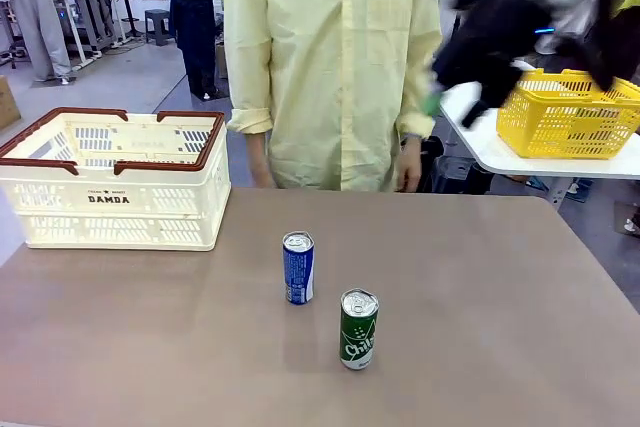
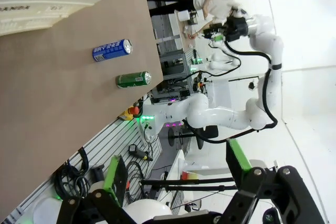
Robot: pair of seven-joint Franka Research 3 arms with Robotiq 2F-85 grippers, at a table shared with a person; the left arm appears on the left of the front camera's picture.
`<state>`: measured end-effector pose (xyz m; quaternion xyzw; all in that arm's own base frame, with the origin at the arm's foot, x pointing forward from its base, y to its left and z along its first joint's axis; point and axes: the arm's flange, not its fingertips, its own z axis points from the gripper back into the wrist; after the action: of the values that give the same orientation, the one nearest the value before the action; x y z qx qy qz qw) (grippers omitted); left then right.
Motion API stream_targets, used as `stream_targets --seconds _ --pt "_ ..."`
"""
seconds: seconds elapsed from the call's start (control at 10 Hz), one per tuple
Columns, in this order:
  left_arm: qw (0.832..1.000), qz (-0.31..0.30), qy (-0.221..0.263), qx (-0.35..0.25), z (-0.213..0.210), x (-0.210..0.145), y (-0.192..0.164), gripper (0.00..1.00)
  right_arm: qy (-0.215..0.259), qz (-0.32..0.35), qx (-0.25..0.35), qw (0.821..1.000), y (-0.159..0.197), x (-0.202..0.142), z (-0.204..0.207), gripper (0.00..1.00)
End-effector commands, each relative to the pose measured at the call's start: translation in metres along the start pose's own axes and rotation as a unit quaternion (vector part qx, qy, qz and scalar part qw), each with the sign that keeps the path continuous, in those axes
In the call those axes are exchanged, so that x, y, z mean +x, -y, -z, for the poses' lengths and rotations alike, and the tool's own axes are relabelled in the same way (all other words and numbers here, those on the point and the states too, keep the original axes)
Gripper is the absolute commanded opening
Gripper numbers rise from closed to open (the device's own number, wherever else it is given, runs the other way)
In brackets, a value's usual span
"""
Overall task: Place the drinks into the Shopping basket.
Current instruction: Pick up one drink and place it into the Shopping basket.
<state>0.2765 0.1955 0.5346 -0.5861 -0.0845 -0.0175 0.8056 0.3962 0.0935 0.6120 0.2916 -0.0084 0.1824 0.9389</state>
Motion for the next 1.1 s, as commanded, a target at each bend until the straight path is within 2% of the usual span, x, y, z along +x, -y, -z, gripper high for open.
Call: stream_targets --seconds 0.0,0.2,0.3,0.5,0.6,0.7,1.0 --pt "1.0 0.009 0.0 -0.008 0.0 -0.001 0.003 1.0 0.05 0.098 0.136 0.985 0.134 -0.067 -0.063 1.0" --pt "1.0 0.009 0.0 -0.008 0.0 -0.001 0.003 1.0 0.101 0.142 0.263 0.949 0.229 -0.127 -0.085 1.0" --pt "1.0 0.009 0.0 -0.008 0.0 -0.001 0.003 1.0 0.119 0.157 0.314 0.929 0.266 -0.151 -0.081 1.0" --pt "1.0 0.009 0.0 -0.008 0.0 -0.001 0.003 1.0 0.159 0.188 0.367 0.897 0.313 -0.184 -0.059 1.0" --pt "1.0 0.009 0.0 -0.008 0.0 -0.001 0.003 1.0 0.168 0.171 0.376 0.895 0.32 -0.189 -0.045 1.0" --pt "1.0 0.009 0.0 -0.008 0.0 -0.001 0.003 1.0 0.144 0.2 0.336 0.909 0.313 -0.211 -0.066 1.0" --pt "1.0 0.009 0.0 -0.008 0.0 -0.001 0.003 1.0 0.144 0.2 0.336 0.909 0.313 -0.211 -0.066 1.0"
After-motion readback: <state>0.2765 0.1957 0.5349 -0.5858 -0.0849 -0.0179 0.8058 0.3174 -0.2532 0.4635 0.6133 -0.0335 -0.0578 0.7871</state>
